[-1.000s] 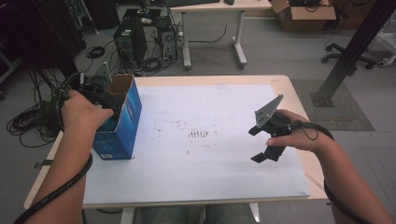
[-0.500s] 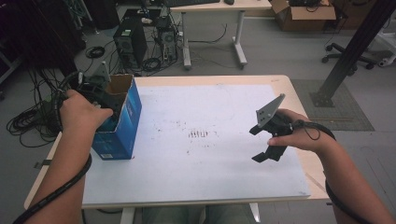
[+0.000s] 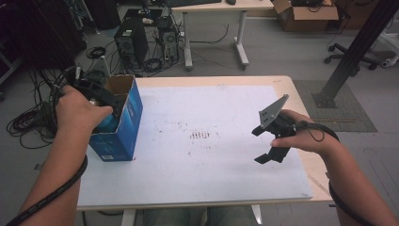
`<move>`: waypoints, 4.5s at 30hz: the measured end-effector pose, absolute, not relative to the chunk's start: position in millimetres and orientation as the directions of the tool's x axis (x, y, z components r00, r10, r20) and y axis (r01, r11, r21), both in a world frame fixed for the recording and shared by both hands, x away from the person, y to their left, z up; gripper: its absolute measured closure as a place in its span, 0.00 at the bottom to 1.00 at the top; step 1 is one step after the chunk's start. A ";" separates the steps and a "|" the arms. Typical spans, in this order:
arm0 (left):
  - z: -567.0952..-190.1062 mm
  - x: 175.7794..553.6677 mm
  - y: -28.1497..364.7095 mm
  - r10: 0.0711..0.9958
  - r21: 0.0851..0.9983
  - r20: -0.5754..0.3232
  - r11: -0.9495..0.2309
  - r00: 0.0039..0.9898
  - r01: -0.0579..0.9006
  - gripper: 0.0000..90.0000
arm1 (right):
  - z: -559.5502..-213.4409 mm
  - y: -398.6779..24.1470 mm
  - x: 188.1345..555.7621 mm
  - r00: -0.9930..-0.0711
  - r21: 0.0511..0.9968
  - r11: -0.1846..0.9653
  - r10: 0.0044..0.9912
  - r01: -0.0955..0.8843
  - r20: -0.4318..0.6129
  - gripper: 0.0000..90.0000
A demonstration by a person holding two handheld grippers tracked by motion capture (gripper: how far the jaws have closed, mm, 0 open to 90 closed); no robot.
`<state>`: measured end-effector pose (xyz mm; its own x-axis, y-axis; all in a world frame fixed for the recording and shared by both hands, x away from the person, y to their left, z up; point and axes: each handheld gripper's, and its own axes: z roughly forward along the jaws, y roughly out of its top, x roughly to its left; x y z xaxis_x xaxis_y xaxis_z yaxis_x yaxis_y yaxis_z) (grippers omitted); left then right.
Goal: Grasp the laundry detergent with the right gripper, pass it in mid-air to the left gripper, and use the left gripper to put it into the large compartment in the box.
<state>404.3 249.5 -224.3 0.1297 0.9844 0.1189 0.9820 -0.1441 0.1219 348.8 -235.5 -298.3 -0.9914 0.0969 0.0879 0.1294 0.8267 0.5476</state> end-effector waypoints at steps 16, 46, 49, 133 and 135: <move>-179.3 386.8 209.0 0.922 0.137 0.159 -0.375 0.353 0.917 0.00 | -293.9 -243.4 345.4 -0.991 0.544 0.829 0.105 0.131 0.079 0.03; -160.4 377.5 135.9 0.542 0.152 0.120 -0.838 0.832 0.524 0.00 | -280.7 -255.8 338.3 -0.990 0.487 0.862 0.126 0.138 0.058 0.03; -164.4 377.9 131.3 0.515 0.143 0.112 -0.855 0.850 0.499 0.00 | -280.0 -257.3 338.5 -0.990 0.485 0.864 0.128 0.138 0.056 0.03; -235.7 368.5 62.7 0.071 0.021 0.050 -0.997 0.996 0.070 0.00 | -290.0 -253.0 352.3 -0.992 0.384 0.914 0.115 0.129 0.060 0.04; -236.7 368.9 62.8 0.069 0.019 0.050 -0.997 0.996 0.068 0.00 | -290.4 -253.2 352.0 -0.991 0.386 0.913 0.117 0.132 0.062 0.04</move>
<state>368.9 62.8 -236.7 0.9963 0.0690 0.0503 0.0681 -0.9975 0.0193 352.0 -253.2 -290.4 -0.9912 0.1174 0.0619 0.1322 0.9128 0.3865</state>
